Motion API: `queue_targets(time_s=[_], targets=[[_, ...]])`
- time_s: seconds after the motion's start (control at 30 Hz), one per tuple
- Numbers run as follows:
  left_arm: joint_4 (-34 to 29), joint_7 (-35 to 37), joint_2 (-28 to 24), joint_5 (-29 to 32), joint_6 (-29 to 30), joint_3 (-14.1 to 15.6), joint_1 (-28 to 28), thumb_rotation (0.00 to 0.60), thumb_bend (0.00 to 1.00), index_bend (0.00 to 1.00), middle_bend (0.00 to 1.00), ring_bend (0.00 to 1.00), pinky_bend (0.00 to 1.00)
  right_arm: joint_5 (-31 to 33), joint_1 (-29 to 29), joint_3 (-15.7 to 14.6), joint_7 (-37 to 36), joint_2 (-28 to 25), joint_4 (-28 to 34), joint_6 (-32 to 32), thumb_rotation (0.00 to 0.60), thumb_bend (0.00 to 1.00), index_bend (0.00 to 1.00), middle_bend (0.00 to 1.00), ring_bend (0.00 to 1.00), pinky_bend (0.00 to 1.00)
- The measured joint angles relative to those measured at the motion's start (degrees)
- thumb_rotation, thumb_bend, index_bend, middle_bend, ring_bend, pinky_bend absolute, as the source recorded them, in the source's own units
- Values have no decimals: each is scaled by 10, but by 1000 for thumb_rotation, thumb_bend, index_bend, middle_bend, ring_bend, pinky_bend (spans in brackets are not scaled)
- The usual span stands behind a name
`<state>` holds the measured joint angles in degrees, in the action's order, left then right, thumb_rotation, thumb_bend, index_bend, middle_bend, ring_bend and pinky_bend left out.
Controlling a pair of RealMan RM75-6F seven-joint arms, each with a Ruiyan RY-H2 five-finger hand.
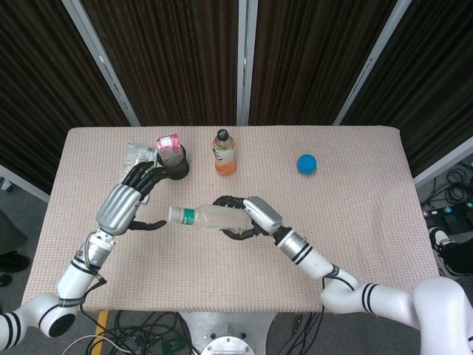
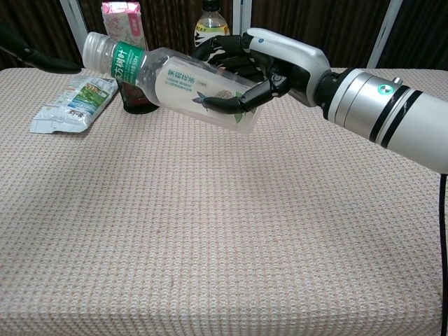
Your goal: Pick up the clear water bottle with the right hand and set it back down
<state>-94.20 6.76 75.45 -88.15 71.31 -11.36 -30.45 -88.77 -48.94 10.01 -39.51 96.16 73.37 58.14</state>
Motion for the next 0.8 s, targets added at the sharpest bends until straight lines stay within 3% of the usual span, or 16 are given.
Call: queue_targets(time_s=[0.8], targets=[[4,18,4,-1,15,5,-12,600,0,162,115,0,0,16,-14,-3,10,9,-8,-18,600,755,617,531,429,499]])
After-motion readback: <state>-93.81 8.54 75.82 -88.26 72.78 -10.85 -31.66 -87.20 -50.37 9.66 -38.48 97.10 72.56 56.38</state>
